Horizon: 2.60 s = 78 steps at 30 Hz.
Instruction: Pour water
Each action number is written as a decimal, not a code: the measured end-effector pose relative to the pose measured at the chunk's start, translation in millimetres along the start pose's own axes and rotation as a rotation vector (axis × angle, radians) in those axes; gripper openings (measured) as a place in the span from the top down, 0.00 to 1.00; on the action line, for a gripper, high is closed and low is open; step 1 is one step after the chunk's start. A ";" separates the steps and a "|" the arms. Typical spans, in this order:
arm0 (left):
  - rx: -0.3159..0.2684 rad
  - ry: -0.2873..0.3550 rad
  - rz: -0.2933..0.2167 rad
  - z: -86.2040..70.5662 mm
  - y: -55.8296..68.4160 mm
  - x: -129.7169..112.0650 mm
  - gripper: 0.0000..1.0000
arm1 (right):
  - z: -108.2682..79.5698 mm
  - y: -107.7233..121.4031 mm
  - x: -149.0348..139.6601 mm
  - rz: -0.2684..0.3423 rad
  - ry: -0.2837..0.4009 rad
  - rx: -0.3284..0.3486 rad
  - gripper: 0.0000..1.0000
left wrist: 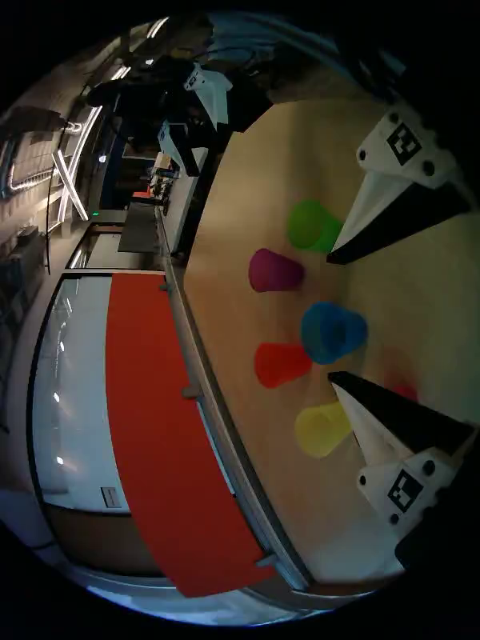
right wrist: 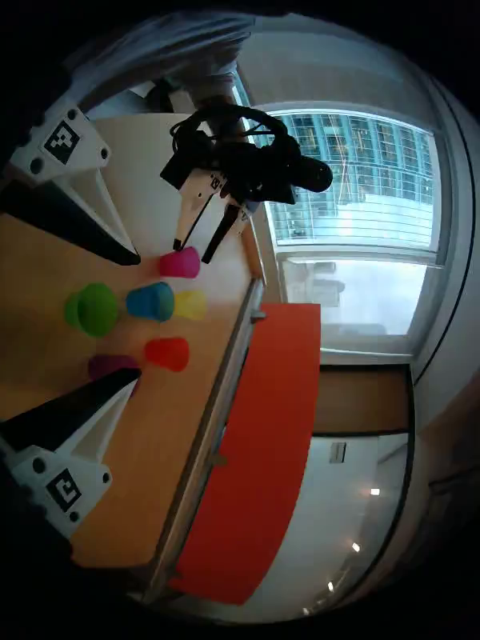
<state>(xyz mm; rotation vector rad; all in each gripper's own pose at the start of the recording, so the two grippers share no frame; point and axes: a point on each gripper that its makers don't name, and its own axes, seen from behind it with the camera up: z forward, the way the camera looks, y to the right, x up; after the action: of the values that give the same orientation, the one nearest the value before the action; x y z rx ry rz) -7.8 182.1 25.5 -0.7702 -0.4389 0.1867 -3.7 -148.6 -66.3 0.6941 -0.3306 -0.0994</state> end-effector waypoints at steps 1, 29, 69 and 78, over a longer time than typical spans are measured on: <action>0.000 -0.009 0.002 3.0 -0.5 -2.9 0.00 | 1.1 -0.9 -1.0 0.003 -0.001 0.005 0.01; -0.012 -0.230 0.005 73.5 -14.7 -44.0 0.00 | 17.7 -1.7 -27.2 -0.003 -0.035 0.025 0.01; 0.012 -0.269 -0.008 107.0 -15.7 -50.9 0.12 | 10.9 13.9 -32.9 0.009 -0.029 -0.001 0.01; -0.005 -0.237 -0.034 101.3 -12.3 -42.5 0.13 | 10.1 14.1 -31.1 0.008 -0.029 -0.005 0.01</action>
<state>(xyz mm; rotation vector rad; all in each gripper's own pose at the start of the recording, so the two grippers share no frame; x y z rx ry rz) -91.1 223.7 85.0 -0.7479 -0.6761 0.2466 -36.6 -137.8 -58.3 0.6872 -0.3606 -0.1029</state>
